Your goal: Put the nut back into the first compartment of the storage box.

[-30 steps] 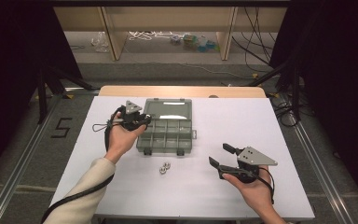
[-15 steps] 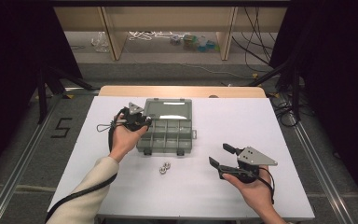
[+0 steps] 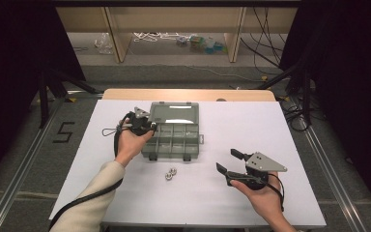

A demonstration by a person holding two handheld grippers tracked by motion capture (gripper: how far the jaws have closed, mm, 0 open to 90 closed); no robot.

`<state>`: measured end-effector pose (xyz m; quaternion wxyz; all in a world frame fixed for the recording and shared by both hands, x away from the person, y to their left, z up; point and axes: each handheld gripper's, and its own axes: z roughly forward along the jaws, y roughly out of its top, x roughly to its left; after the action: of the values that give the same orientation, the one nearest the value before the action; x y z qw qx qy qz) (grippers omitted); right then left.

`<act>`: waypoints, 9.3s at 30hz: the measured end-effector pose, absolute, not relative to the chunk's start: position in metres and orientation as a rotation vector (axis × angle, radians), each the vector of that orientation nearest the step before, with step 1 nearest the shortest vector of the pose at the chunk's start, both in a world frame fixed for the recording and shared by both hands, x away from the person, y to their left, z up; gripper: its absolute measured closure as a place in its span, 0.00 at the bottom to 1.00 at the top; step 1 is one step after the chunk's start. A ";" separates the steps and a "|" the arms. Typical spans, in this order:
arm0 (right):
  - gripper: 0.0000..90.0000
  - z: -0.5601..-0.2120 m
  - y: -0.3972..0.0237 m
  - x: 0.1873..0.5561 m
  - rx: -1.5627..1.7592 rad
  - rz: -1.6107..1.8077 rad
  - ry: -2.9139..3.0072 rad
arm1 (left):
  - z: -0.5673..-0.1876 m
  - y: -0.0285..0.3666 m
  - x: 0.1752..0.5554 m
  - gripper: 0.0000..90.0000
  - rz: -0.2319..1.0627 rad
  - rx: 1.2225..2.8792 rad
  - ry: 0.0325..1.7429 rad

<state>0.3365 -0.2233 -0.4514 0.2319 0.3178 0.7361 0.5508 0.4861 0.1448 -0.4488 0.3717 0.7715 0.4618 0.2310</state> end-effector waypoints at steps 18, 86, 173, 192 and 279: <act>0.31 -0.452 -0.222 0.336 0.881 1.528 2.032 | -0.453 0.147 0.486 0.67 0.593 1.974 1.194; 0.31 -0.450 -0.223 0.337 0.861 1.504 2.028 | -0.488 0.102 0.363 0.66 0.311 2.273 0.846; 0.31 -0.450 -0.222 0.335 0.885 1.529 2.026 | -0.420 0.138 0.396 0.78 0.492 2.081 0.933; 0.31 -0.450 -0.221 0.336 0.877 1.546 2.022 | -0.411 0.141 0.426 0.78 0.534 2.050 0.997; 0.31 -0.449 -0.224 0.336 0.877 1.523 2.032 | -0.458 0.142 0.497 0.78 0.567 2.086 1.191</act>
<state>0.3357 -0.2237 -0.4495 0.2256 0.3178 0.7369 0.5523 0.4972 0.1424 -0.4580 0.3305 0.7976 0.4557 0.2168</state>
